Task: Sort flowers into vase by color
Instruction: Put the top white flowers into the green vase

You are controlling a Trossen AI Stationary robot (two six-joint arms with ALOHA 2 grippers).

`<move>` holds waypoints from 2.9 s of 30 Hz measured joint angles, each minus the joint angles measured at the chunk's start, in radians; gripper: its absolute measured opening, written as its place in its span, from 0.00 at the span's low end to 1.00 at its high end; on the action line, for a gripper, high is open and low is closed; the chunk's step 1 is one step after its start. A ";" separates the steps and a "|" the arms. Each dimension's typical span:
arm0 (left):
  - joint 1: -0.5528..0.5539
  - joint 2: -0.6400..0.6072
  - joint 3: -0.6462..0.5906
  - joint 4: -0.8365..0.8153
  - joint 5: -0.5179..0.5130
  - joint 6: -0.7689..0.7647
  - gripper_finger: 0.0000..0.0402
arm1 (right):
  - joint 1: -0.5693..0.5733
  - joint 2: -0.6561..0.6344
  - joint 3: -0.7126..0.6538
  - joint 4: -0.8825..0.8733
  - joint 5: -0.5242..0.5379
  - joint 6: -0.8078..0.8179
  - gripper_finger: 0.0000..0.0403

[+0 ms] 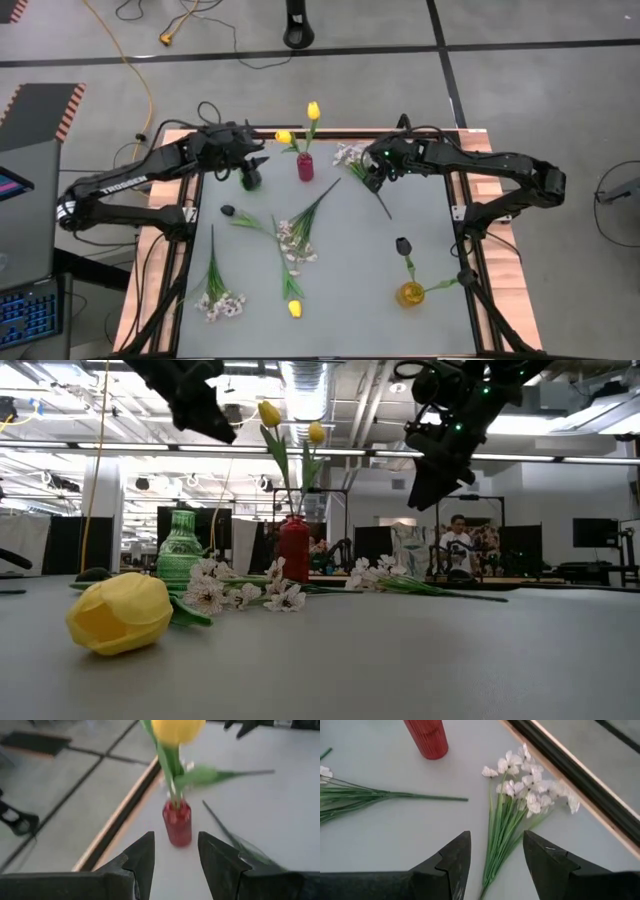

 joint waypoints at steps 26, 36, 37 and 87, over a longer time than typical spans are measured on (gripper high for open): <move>-0.205 -0.002 -0.187 0.100 0.028 -0.162 0.35 | 0.001 0.055 -0.224 0.214 0.004 0.142 0.51; -0.249 -0.002 -0.193 0.127 0.024 -0.166 0.35 | -0.001 0.240 -0.228 0.272 0.087 0.140 0.51; -0.251 -0.002 -0.193 0.130 0.024 -0.166 0.35 | -0.002 0.251 -0.228 0.280 0.087 0.140 0.51; -0.377 0.053 -0.192 0.437 0.032 -0.208 0.35 | -0.002 -0.398 -0.228 0.206 0.047 0.132 0.09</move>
